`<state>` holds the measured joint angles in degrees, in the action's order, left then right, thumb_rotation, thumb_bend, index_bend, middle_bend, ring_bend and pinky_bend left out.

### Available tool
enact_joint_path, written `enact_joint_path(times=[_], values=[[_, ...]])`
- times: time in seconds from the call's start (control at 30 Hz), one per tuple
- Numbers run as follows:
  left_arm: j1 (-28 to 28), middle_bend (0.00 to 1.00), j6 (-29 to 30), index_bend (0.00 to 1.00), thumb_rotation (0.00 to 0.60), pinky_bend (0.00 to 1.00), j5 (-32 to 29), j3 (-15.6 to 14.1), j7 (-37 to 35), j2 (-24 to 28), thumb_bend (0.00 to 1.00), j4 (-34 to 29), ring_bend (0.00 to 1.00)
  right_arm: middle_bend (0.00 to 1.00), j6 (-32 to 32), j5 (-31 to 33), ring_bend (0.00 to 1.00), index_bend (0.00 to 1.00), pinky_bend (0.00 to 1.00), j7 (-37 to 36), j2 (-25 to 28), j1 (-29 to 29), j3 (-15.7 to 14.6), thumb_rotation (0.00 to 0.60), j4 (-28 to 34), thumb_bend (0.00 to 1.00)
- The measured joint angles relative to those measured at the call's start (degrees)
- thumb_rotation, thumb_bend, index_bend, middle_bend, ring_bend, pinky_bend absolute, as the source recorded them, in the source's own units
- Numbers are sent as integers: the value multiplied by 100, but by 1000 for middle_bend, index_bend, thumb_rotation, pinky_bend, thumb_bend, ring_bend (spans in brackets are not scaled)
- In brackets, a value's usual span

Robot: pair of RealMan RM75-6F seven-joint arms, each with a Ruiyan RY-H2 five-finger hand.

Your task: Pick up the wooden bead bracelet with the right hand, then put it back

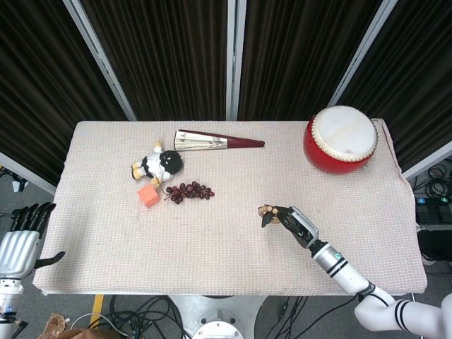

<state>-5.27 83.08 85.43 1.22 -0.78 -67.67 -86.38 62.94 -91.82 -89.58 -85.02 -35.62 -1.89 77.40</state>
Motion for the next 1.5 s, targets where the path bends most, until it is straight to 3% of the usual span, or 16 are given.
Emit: enact_joint_path(times=[0.1, 0.27, 0.33, 0.73, 0.87, 0.93, 1.03, 1.1, 1.5], values=[[1, 52, 3, 39, 600, 42, 2, -1, -1, -2, 0, 2, 0, 521, -1, -14, 164, 560, 0, 16, 9, -4, 4, 295, 8, 743], [6, 52, 1, 38, 600, 42, -6, -3, -13, -4, 0, 5, 0, 512, 55, -144, 156, 520, 0, 21, 42, -19, -30, 297, -9, 963], [6, 52, 5, 38, 600, 42, 5, -6, -25, -5, 0, 6, 0, 505, 100, -220, 149, 492, 0, -20, 55, -28, -56, 305, -26, 997], [22, 52, 27, 38, 600, 42, 26, -20, -69, -3, 0, 10, 0, 452, 391, -513, 107, 396, 0, -249, 101, -75, -193, 375, -158, 1000], [23, 52, 31, 38, 600, 42, 27, -18, -70, 1, 0, 6, 0, 415, 447, -557, 77, 328, 0, -266, 106, -93, -219, 356, -220, 1000], [23, 52, 36, 38, 600, 42, 33, -18, -72, 3, 0, 4, 0, 388, 467, -552, 62, 273, 0, -238, 104, -94, -220, 330, -266, 955], [18, 52, 31, 38, 600, 42, 39, -18, -67, 13, 0, -3, 0, 377, 456, -495, 57, 248, 0, -44, 106, -86, -197, 318, -309, 722], [14, 52, 28, 38, 600, 42, 42, -17, -64, 19, 0, -7, 0, 378, 430, -432, 58, 248, 0, 227, 125, -75, -172, 319, -321, 647], [-21, 52, -5, 38, 600, 42, 60, -15, -30, 13, 0, -47, 0, 378, -68, 248, 67, 247, 0, 2445, 409, 22, 5, 318, -166, 525]])
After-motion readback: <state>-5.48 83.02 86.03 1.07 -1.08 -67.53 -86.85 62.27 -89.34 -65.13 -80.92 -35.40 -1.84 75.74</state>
